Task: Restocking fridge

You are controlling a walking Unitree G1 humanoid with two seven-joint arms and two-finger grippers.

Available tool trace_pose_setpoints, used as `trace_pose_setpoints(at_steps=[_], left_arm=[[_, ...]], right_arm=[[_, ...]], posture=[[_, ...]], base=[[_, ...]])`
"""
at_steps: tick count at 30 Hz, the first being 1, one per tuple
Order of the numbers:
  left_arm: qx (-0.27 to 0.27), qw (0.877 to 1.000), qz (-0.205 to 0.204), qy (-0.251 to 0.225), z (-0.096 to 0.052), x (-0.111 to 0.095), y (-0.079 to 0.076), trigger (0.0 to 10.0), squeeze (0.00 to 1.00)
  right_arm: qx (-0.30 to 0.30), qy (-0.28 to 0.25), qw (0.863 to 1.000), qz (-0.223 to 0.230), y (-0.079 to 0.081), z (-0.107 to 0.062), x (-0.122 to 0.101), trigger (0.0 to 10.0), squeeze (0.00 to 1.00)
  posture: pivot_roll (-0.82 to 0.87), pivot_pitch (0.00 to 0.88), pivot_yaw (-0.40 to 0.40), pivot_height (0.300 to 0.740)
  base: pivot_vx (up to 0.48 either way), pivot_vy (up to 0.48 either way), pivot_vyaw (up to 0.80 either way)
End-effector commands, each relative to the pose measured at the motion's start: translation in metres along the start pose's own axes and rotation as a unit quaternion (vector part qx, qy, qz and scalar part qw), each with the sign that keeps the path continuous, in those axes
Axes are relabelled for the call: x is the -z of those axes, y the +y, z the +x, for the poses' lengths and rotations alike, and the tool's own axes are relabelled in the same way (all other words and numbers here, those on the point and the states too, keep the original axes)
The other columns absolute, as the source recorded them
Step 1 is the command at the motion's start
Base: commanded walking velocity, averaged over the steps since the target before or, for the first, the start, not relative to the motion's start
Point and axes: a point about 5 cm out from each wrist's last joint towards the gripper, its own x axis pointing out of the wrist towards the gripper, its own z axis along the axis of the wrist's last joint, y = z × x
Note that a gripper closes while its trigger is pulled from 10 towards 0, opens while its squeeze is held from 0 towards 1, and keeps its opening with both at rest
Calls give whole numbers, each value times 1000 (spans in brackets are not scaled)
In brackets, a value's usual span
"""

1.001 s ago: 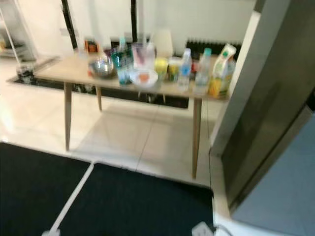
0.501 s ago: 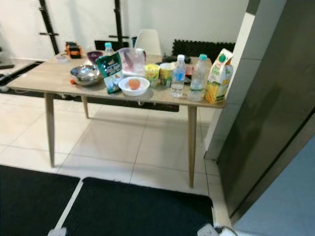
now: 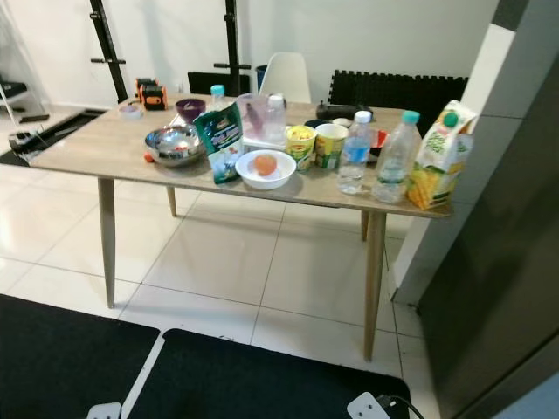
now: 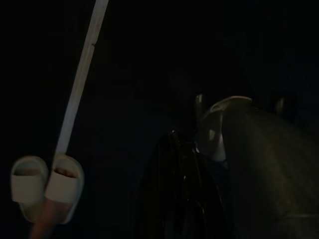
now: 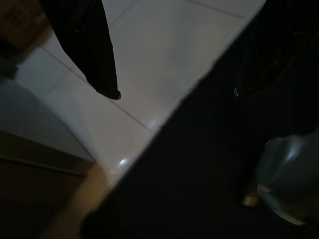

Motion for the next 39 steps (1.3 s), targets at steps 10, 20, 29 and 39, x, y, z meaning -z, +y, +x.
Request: trace_pose_setpoints(at_steps=[10,20,29,39], left_arm=[[0,1000,13,-1,0,-3,2,10000,0],[0,1000,15,0,0,-2,2,10000,0],[0,1000,15,0,0,-1,2,10000,0],[-2,1000,15,1,-1,0,5,10000,0]], right_arm=[[3,5,1000,-10,-3,0,5,10000,0],[0,3,1000,-9,-3,0,4,10000,0],[-2,2,1000,-8,-3,0,4,10000,0],[-5,-2,1000,-5,-3,0,3,10000,0]], posture=[[-79,0,24,740],[-77,0,27,740],[-76,0,26,740],[-76,0,26,740]], base=[[280,0,0],[309,0,0],[334,0,0],[382,0,0]])
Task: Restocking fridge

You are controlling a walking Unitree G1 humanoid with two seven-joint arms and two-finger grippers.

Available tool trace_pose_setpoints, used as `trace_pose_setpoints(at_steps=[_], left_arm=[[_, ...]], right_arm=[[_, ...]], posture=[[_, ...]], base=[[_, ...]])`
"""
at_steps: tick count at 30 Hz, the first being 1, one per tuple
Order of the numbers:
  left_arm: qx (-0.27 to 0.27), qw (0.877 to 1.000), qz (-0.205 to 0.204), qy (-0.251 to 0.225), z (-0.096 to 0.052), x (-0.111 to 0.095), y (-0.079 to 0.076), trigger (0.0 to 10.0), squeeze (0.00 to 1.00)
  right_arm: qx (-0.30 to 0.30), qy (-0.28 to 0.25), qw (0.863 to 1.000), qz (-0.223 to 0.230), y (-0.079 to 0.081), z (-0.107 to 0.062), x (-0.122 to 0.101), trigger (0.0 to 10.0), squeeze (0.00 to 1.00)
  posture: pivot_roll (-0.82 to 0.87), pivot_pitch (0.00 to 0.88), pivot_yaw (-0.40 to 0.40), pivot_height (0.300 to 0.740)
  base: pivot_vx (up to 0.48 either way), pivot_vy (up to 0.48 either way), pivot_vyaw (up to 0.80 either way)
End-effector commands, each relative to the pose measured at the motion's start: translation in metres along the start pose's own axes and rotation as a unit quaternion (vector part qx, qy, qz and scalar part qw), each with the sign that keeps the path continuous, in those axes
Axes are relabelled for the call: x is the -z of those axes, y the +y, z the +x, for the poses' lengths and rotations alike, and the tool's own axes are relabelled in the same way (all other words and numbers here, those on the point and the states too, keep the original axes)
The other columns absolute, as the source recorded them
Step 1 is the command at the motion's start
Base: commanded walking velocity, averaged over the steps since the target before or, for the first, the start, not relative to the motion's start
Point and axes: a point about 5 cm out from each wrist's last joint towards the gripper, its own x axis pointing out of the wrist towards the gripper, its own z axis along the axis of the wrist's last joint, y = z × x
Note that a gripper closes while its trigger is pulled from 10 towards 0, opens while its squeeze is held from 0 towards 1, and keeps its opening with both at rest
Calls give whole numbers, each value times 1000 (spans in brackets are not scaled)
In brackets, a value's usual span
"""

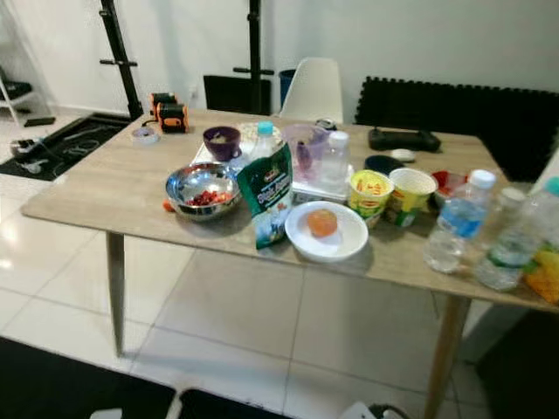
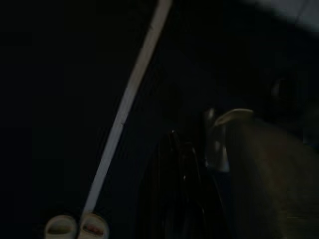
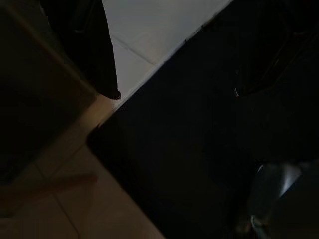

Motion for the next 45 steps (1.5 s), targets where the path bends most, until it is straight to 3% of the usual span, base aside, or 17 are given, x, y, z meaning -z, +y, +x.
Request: trace_pose_setpoints(at_steps=[1,17,26,34,42,45], left_arm=[[-12,1000,-3,12,-2,8,7,10000,0],[1,1000,-22,9,-1,7,3,10000,0],[1,1000,-21,17,-1,10,1,10000,0],[0,999,-40,9,0,6,-5,10000,0],[-10,999,-47,0,-1,3,6,10000,0],[-40,997,-61,-7,-3,2,20,10000,0]], right_arm=[[1,-12,1000,2,-1,0,-6,10000,0],[-1,-12,1000,3,0,0,-6,10000,0],[-2,-12,1000,2,0,0,-6,10000,0],[-2,-12,1000,1,0,0,-6,10000,0],[-3,-13,1000,-1,0,0,-6,10000,0],[-3,-13,1000,-2,0,0,-5,10000,0]], posture=[[-76,0,26,740],[-76,0,22,740],[-77,0,22,740],[-76,0,23,740],[-73,0,26,740],[-72,0,25,740]], base=[[341,0,0],[0,0,0],[0,-464,0],[0,0,0],[0,0,0],[0,0,0]])
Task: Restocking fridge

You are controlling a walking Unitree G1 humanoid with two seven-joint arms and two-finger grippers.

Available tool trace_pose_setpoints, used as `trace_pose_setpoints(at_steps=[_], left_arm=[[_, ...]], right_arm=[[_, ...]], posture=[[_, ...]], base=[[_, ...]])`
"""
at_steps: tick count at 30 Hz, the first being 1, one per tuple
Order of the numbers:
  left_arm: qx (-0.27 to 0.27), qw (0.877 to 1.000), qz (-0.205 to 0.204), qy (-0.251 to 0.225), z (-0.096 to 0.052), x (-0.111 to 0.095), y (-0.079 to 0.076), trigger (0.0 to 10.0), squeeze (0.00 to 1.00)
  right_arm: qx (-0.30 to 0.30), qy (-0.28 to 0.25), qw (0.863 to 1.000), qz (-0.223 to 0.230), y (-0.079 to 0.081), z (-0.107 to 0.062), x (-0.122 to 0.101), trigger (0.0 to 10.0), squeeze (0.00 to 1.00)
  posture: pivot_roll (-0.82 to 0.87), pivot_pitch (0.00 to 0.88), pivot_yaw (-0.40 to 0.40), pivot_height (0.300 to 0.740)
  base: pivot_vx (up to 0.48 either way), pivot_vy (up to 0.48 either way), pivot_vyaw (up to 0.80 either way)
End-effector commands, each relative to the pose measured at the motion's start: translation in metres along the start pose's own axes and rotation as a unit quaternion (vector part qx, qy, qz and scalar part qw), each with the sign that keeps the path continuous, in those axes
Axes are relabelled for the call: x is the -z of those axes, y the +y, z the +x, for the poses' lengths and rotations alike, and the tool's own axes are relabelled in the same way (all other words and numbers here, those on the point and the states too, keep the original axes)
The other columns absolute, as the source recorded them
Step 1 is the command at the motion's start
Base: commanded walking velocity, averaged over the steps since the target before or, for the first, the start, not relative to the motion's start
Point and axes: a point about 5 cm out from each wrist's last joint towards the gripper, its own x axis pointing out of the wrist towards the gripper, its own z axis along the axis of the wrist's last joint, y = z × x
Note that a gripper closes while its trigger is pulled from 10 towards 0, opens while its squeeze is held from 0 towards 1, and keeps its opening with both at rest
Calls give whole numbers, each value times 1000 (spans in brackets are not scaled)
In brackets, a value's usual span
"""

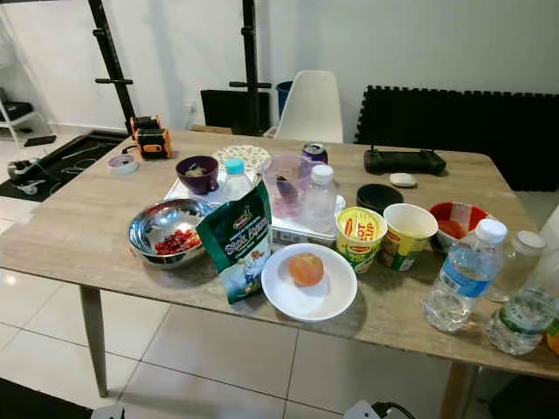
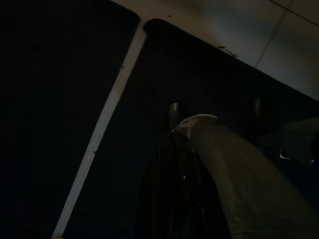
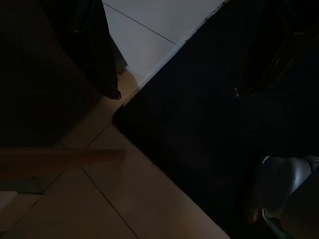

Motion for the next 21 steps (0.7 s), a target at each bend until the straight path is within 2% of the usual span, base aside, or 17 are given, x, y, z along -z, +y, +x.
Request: trace_pose_setpoints(at_steps=[1,2,3,4,6,7,8,10,11,12,13,14,15,16,18,19,21], left_arm=[[-47,998,-22,-21,-4,-7,25,10000,0],[-64,997,-35,-30,-5,-10,32,10000,12],[-81,995,-45,-39,-6,-14,39,10000,741],[-111,990,-64,-52,-8,-20,49,10000,1000],[-152,981,-92,-74,-12,-30,65,10000,1000],[-152,981,-92,-74,-12,-30,65,10000,1000],[-179,970,-126,-102,-17,-43,79,10000,1000],[-202,956,-162,-138,-23,-61,95,10000,1000],[-202,956,-162,-138,-23,-61,95,10000,1000],[-220,941,-188,-177,-31,-81,110,10000,1000],[-220,941,-188,-177,-31,-81,110,10000,1000],[-227,934,-198,-194,-35,-89,116,10000,1000],[-239,912,-223,-249,-46,-116,130,10000,1000],[-239,912,-223,-249,-46,-116,130,10000,1000],[-247,888,-224,-318,-64,-154,143,10000,1000],[-247,888,-224,-318,-64,-154,143,10000,1000],[-253,872,-215,-359,-77,-177,149,10000,1000]], right_arm=[[-4,-6,1000,-2,2,0,-3,10000,0],[-4,-6,1000,-2,2,0,-3,10000,0],[-3,-6,1000,-2,1,0,-3,10000,0],[-3,-6,1000,-2,1,0,-3,10000,0],[-3,-5,1000,-3,1,0,-3,10000,0],[-3,-5,1000,-3,1,0,-3,10000,0],[-3,-5,1000,-4,1,0,-3,10000,0],[-3,-5,1000,-4,0,0,-3,10000,0],[-3,-5,1000,-4,0,0,-3,10000,0],[-3,-4,1000,-3,0,0,-3,10000,0],[-3,-4,1000,-3,0,0,-3,10000,0],[-3,-4,1000,-3,0,0,-3,10000,0],[-3,-4,1000,-3,0,0,-3,10000,0],[-3,-4,1000,-3,0,0,-3,10000,0],[-3,-4,1000,-2,0,0,-3,10000,0],[-3,-4,1000,-2,0,0,-3,10000,0],[-3,-4,1000,-2,0,0,-3,10000,0]], posture=[[-72,0,25,740],[-72,0,25,740],[-71,0,24,740],[-70,0,22,740],[-69,0,19,740],[-69,0,19,740],[-69,0,18,740],[-68,0,16,740],[-68,0,16,740],[-68,0,16,740],[-68,0,16,740],[-68,0,16,740],[-68,0,17,740],[-68,0,17,740],[-68,0,17,740],[-68,0,17,740],[-68,0,17,740]], base=[[0,0,0],[0,0,0],[0,0,0],[0,0,0],[0,0,0],[0,0,0],[0,0,0],[0,0,0],[0,0,0],[0,0,0],[0,0,0],[0,0,0],[0,0,0],[0,0,0],[0,0,0],[0,0,0],[0,0,0]])
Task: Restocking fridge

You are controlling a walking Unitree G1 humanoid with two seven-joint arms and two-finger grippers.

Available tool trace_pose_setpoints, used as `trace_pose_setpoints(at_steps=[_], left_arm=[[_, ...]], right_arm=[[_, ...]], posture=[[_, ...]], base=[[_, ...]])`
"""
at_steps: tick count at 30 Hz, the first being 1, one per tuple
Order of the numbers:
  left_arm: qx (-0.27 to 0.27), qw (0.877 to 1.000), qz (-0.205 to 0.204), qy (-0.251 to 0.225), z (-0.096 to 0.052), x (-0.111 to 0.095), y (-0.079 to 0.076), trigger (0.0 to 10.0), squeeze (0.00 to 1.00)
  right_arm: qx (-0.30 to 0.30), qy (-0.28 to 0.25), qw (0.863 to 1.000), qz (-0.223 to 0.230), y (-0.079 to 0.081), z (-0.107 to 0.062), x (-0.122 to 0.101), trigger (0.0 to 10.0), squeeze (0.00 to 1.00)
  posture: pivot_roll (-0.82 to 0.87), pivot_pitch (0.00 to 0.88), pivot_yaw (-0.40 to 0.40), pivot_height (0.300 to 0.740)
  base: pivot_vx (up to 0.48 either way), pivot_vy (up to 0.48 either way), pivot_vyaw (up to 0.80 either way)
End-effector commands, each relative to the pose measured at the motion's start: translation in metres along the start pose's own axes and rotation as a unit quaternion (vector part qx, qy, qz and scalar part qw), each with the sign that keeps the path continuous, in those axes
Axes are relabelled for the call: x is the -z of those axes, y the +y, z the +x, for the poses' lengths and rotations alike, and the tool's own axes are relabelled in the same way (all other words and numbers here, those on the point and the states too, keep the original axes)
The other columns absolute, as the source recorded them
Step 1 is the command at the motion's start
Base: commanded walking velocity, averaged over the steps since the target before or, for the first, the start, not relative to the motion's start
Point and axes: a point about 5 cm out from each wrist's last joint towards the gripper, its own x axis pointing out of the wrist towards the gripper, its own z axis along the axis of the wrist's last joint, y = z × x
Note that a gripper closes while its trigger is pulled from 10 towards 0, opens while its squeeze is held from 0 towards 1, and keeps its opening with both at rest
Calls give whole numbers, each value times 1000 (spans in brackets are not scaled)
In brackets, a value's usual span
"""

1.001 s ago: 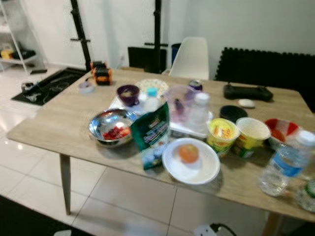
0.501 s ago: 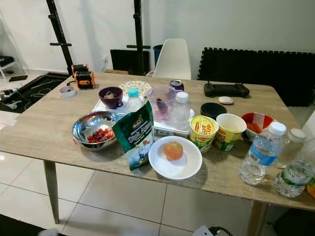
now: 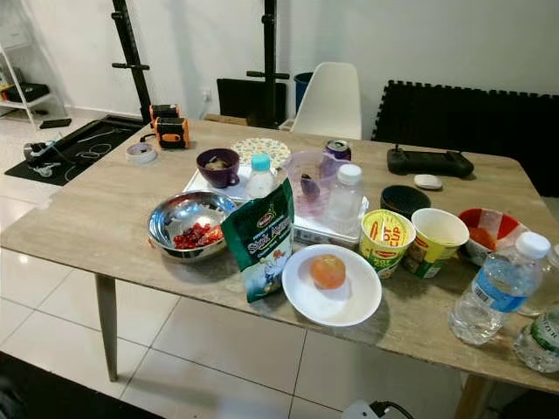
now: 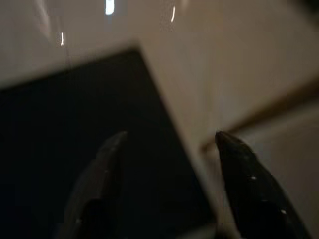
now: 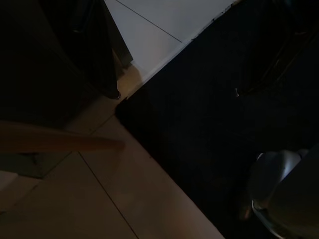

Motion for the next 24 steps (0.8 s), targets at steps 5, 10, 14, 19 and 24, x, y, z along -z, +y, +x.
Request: trace_pose_setpoints(at_steps=[5,10,14,19,24], left_arm=[[14,994,-15,-103,11,-61,-11,10000,1000],[116,969,13,-219,7,-128,-52,10000,1000],[191,947,1,-259,-1,-153,-81,10000,1000],[370,888,57,-268,-26,-162,-147,10000,1000],[483,801,222,-275,-46,-163,-177,10000,0]], right_arm=[[-2,-2,1000,2,-1,0,-1,10000,0],[-3,-2,1000,1,-1,0,-1,10000,0],[-3,-2,1000,2,-1,0,-1,10000,0],[-2,-2,1000,4,-2,0,0,10000,0],[-2,-2,1000,4,-2,0,0,10000,0]], posture=[[-62,0,20,740],[-59,0,21,740],[-58,0,24,740],[-62,0,29,740],[-63,0,27,740]], base=[[0,0,0],[0,0,0],[0,0,0],[0,0,0],[0,0,0]])
